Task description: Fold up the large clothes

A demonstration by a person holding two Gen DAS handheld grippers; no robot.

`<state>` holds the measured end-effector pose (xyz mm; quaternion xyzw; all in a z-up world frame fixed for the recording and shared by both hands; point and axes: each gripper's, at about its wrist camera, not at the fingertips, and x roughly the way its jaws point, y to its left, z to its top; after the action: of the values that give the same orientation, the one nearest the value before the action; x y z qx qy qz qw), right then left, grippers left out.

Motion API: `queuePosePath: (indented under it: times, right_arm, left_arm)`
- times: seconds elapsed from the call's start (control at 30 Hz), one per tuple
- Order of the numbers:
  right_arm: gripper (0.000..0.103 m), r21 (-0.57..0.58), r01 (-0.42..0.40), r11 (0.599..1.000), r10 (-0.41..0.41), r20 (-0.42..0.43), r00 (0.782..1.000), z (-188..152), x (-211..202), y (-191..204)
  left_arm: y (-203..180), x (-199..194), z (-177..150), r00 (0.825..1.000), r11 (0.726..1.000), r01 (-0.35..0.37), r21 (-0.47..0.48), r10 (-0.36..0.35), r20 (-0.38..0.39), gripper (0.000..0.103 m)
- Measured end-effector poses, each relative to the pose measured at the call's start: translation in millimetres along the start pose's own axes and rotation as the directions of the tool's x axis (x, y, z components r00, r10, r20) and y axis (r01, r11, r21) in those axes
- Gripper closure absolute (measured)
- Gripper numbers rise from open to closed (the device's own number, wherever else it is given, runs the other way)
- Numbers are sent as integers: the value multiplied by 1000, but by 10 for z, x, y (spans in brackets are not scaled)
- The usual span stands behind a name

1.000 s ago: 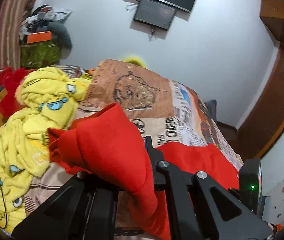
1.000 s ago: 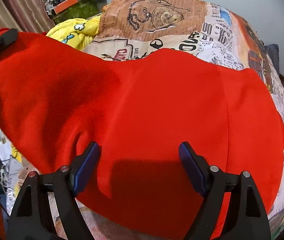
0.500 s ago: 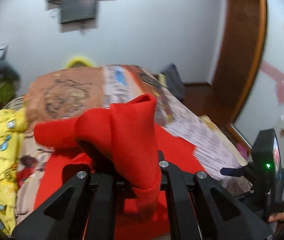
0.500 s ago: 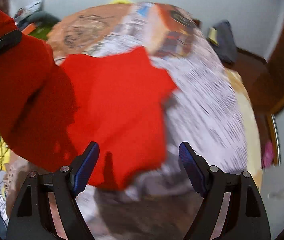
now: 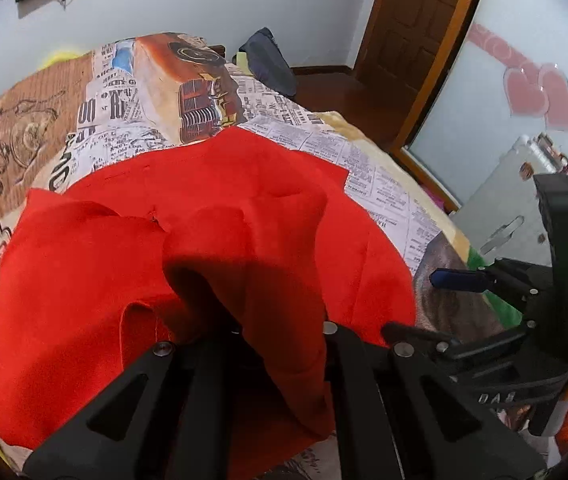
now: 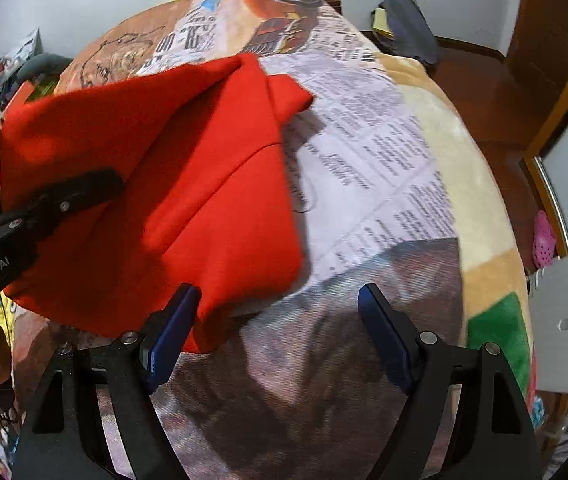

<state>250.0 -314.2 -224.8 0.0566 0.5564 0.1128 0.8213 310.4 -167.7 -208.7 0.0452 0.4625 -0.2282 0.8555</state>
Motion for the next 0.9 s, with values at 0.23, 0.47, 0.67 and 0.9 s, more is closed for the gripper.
queuePosePath:
  times: [0.23, 0.47, 0.67, 0.9]
  right_arm:
    - [21, -71, 53, 996, -53, 6, 999, -83, 66, 136]
    - [24, -112, 55, 992, -57, -14, 998, -118, 39, 217]
    - [23, -40, 39, 998, -39, -8, 999, -276, -209, -58]
    - [24, 60, 25, 998, -29, 62, 998, -273, -543, -304]
  left_arm:
    - [-228, -463, 342, 987, 999, 41, 25, -44, 154, 99]
    - [-381, 12, 248, 998, 996, 64, 60, -63, -18, 99]
    - [-291, 155, -46, 990, 993, 109, 40, -104, -97, 87]
    - [-468, -325, -149, 993, 986, 116, 117, -113, -34, 35]
